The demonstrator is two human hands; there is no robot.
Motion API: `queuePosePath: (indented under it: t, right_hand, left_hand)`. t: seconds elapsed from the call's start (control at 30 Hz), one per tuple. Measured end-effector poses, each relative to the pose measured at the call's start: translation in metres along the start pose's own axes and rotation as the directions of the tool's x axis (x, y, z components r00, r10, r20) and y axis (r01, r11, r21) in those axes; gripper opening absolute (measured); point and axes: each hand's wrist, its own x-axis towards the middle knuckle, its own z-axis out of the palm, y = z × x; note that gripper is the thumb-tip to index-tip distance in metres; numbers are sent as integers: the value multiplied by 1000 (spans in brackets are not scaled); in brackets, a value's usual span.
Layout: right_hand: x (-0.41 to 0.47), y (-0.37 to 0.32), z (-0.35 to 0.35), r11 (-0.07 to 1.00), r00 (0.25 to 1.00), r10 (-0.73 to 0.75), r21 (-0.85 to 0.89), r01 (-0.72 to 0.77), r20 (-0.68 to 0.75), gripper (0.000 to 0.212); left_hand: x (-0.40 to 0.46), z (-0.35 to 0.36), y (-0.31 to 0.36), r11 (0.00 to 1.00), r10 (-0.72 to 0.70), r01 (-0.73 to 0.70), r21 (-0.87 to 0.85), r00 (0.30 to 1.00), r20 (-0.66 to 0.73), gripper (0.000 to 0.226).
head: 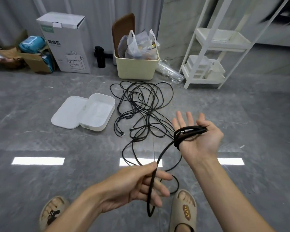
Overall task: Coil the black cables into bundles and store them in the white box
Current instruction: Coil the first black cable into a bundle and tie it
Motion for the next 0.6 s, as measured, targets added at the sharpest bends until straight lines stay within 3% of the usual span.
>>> queuePosePath:
  t: [0.17, 0.23, 0.3, 0.4, 0.47, 0.53, 0.6]
  right_hand:
    - [6, 8, -11, 933, 977, -209, -290, 214, 47, 72]
    - [6, 13, -14, 781, 945, -272, -532, 326, 180, 72]
    - [4, 20, -22, 515, 909, -258, -749, 416, 327, 73]
    - [3, 31, -36, 177, 873, -83, -855, 488, 481, 70]
    - [3, 37, -42, -3, 880, 118, -886, 464, 460, 67]
    - [1, 39, -43, -167, 906, 316, -923, 346, 282, 62]
    - [-4, 40, -41, -286, 885, 462, -934, 215, 62, 56]
  left_hand:
    - [-1, 8, 3, 978, 10, 9, 209, 996, -93, 48]
    - [-3, 7, 10, 949, 61, -10, 314, 986, -153, 50]
    - [-8, 4, 15, 933, 78, -7, 360, 980, -181, 51]
    - [-15, 0, 20, 938, 82, -17, 347, 981, -174, 52]
    - [-20, -2, 23, 922, 89, -15, 387, 981, -173, 51]
    - [-24, -2, 27, 878, 118, -28, 477, 980, -160, 48]
    - [-29, -1, 31, 810, 184, -68, 582, 973, -143, 42]
